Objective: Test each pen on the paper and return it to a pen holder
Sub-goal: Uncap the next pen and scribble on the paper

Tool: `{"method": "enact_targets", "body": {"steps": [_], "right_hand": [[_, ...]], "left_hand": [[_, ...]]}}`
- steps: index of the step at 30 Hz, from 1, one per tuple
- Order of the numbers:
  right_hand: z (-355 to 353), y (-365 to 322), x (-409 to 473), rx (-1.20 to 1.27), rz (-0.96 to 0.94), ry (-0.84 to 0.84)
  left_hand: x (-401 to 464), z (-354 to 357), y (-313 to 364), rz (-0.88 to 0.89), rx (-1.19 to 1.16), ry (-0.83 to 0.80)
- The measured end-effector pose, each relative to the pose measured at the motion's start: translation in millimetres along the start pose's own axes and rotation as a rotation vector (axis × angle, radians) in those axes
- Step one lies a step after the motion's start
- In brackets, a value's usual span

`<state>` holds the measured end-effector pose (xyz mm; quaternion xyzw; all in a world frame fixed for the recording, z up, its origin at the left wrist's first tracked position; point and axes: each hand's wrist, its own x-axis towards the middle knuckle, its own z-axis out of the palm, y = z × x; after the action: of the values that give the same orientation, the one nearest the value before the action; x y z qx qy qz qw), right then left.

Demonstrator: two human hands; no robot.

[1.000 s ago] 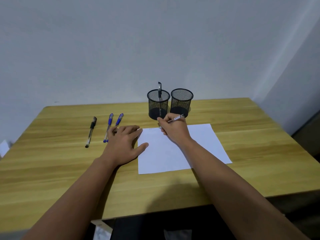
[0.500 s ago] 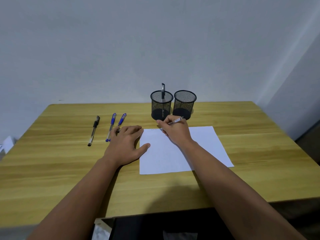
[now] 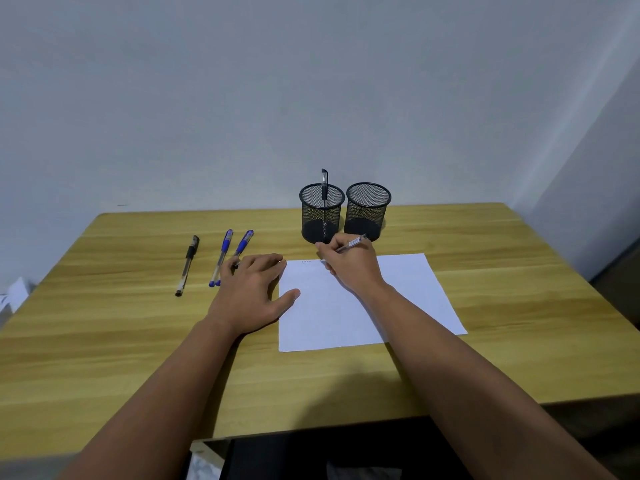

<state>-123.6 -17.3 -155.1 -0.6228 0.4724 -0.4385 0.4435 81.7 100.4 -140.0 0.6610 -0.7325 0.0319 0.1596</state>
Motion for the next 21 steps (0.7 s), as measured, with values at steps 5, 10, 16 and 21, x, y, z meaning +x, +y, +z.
{"method": "enact_targets", "body": {"steps": [5,10,16,21], "right_hand": [[0.7,2.4,1.8,-0.013,0.001,0.041],[0.8,5.1,3.9,-0.088,-0.015,0.067],[0.6,3.1,2.8,-0.134,-0.028,0.095],[0.5,2.6,2.0,-0.163,-0.048,0.113]], "left_hand": [[-0.1,1.4,-1.5,0.006,-0.001,0.008],[-0.4,2.6,-1.8,0.007,-0.004,0.018],[-0.3,2.9,-2.3,0.003,-0.005,0.016],[-0.2,3.4,-2.7,0.004,-0.010,0.019]]}}
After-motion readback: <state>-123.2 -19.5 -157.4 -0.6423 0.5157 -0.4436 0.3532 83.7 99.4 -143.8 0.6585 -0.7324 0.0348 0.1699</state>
